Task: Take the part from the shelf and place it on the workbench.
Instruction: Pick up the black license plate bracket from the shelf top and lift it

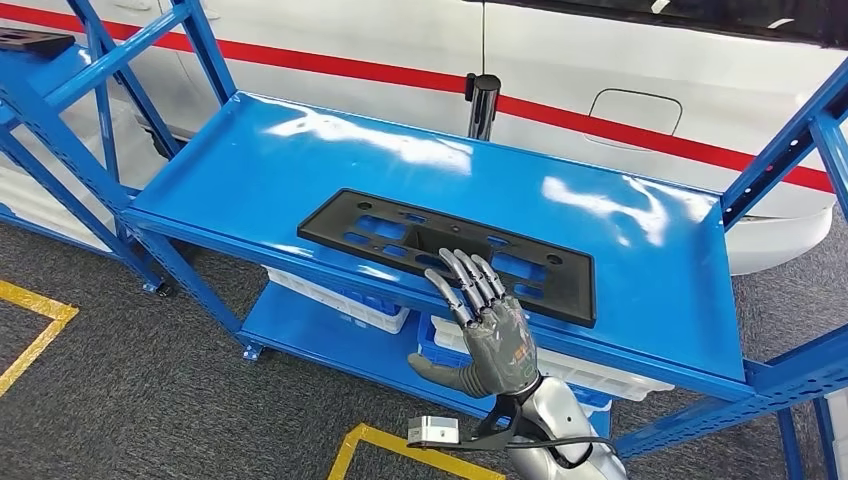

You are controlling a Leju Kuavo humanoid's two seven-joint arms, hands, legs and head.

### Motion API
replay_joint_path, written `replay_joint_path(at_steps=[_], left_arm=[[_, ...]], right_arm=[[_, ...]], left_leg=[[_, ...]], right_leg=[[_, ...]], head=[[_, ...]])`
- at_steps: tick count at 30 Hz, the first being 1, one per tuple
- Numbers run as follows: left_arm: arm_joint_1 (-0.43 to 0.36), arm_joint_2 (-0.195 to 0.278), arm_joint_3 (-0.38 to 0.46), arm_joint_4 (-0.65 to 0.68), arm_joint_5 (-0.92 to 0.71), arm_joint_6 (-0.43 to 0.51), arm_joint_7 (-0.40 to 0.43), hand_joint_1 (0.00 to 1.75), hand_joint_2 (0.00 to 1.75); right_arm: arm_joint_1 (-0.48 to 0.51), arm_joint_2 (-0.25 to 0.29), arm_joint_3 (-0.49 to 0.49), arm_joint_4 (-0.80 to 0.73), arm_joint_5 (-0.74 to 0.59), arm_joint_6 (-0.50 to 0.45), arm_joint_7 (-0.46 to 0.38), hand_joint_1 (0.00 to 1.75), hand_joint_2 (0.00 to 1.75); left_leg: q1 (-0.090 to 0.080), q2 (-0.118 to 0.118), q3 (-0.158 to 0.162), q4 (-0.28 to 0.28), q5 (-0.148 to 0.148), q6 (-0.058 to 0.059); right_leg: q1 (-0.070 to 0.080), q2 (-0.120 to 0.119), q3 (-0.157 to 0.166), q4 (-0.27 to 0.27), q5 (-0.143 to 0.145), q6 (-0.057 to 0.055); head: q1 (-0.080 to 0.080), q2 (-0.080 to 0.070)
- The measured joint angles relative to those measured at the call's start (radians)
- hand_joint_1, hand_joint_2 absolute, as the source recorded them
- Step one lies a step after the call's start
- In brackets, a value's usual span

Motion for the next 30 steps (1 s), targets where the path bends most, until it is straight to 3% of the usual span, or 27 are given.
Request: replay_joint_path(at_steps=[3,13,30], left_arm=[[0.002,-0.001,0.000,0.000,-0.009,0.001,0.001,0.00,0.00],[-0.004,-0.007,0.000,0.000,-0.027,0.004,0.008,0.00,0.00],[-0.007,-0.010,0.001,0.000,-0.021,0.002,0.008,0.00,0.00]], right_arm=[[-0.014,0.020,0.000,0.031,0.039,0.006,0.061,0.00,1.75],[-0.112,0.108,0.002,0.179,0.176,0.021,0.184,0.00,1.75],[-0.164,0.148,0.006,0.265,0.209,0.027,0.231,0.00,1.75]], left_leg=[[0.002,0.002,-0.001,0.001,-0.001,0.006],[0.007,0.006,0.004,-0.007,0.003,-0.009],[0.003,0.007,0.004,-0.007,0.003,-0.012]], right_leg=[[0.003,0.001,0.002,-0.002,0.005,-0.009],[0.010,0.002,0.001,-0.001,0.006,-0.023],[0.008,0.002,0.001,-0.001,0.006,-0.023]], head=[[0.000,0.000],[0.000,0.000],[0.000,0.000]])
